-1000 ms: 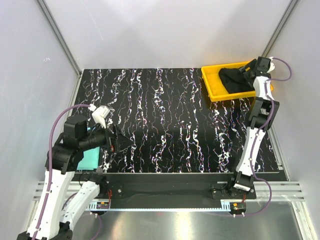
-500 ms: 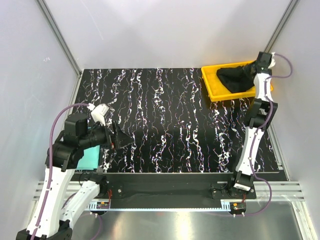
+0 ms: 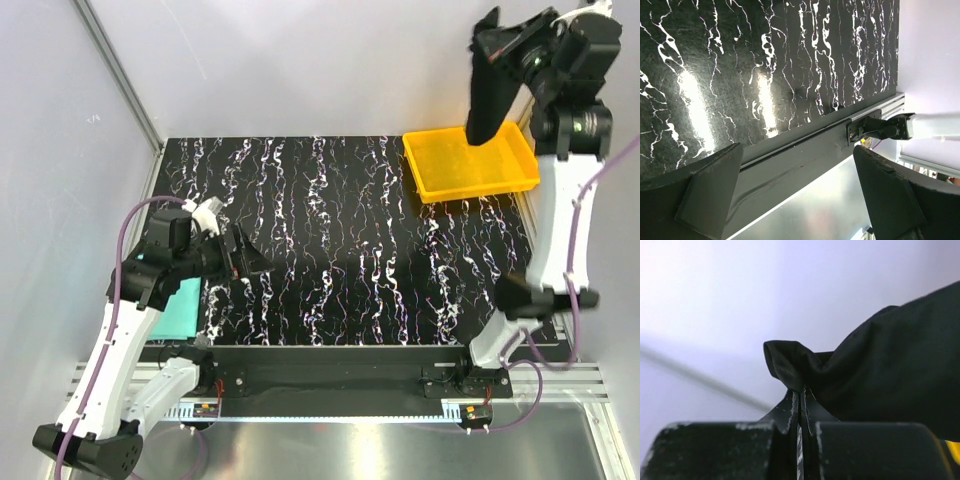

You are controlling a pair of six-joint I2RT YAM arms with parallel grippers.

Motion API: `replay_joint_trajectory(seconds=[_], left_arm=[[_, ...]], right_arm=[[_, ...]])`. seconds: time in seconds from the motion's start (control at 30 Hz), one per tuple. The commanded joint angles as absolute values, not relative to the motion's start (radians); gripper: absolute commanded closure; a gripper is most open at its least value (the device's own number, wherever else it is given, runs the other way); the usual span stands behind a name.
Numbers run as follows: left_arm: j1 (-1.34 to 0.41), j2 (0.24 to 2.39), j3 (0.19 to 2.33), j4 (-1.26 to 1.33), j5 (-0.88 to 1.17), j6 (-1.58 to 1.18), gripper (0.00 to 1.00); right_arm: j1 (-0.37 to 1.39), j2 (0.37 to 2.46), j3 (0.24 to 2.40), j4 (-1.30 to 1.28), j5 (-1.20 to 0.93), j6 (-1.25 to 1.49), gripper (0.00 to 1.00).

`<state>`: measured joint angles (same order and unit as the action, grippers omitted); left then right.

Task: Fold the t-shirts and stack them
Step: Grab the tshirt from the pile, then move the tshirt to the center of the board

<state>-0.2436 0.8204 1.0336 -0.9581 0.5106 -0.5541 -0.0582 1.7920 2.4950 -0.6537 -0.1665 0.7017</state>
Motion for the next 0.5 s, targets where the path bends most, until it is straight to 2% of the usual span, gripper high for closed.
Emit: replay_joint_trajectory(seconds=[0.0, 0.1, 0.23, 0.33, 0.47], left_arm=[[-0.252, 0.814, 1.04, -0.888, 0.511, -0.604, 0.01], [-0.25, 0.821, 0.996, -0.842, 0.567, -0.673, 0.01], [-0.252, 0.828, 0.986, -0.795, 0.58, -0.692, 0.02], [-0.255, 0.838, 1.002, -0.788, 0.586, -0.698, 0.04], [-0.256, 0.801, 1.006, -0.784, 0.598, -0.715, 0.05]], right_arm=[[-0.006, 1.671, 2.295, -0.798, -0.262, 0.646, 1.0], [0.038, 1.485, 2.013, -0.779, -0.357, 0.681, 1.0], [0.063, 1.194, 1.476, -0.681, -0.431, 0.693, 1.0], [0.061, 1.112, 1.289, -0.678, -0.448, 0.681, 0.98], [0.064, 1.12, 1.305, -0.644, -0.479, 0.684, 0.95]])
